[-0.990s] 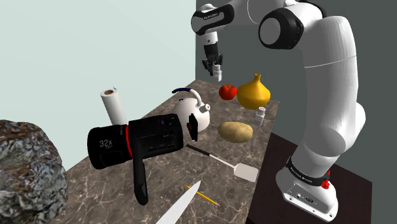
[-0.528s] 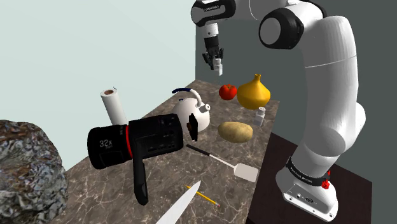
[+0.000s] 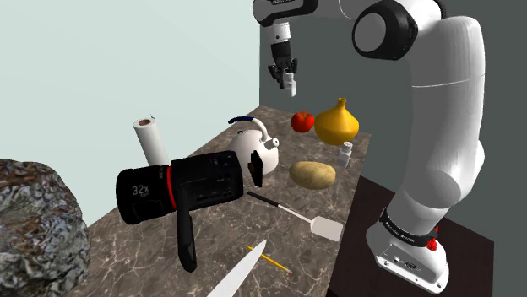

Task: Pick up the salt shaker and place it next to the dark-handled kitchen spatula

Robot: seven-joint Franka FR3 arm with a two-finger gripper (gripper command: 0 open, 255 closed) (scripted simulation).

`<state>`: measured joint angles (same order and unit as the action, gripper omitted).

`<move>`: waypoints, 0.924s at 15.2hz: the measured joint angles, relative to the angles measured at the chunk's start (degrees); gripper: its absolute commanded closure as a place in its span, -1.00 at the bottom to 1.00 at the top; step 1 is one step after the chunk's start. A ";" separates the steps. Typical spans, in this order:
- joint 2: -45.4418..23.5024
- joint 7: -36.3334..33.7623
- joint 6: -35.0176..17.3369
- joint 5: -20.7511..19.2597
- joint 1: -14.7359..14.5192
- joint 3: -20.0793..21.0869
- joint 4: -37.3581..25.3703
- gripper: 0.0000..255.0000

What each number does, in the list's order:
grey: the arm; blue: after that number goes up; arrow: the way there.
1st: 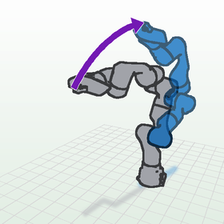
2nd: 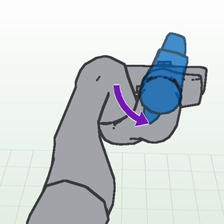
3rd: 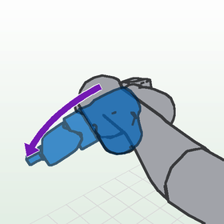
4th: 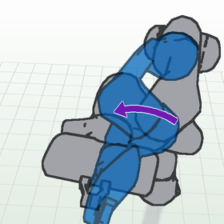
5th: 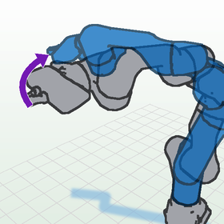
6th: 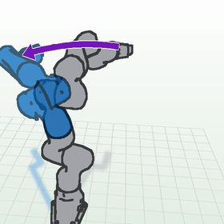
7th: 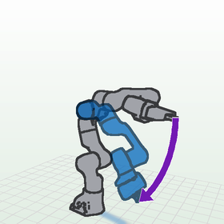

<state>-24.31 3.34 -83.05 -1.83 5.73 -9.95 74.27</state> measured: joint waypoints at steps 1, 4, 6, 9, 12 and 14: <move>2.67 -0.81 -1.34 -0.28 -0.75 0.15 4.05 1.00; 9.55 -3.55 -3.86 -0.85 -2.84 0.87 13.59 1.00; 13.64 -5.59 -5.54 -1.08 -4.16 1.56 19.43 1.00; 19.55 -8.63 -6.74 -1.21 -5.93 2.77 26.67 1.00; 24.56 -11.63 -7.90 -1.03 -7.46 4.13 32.98 1.00; 27.82 -13.84 -8.11 -0.65 -8.55 5.27 36.53 1.00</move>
<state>3.51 -10.50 -91.16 -2.48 -2.83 -4.68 110.80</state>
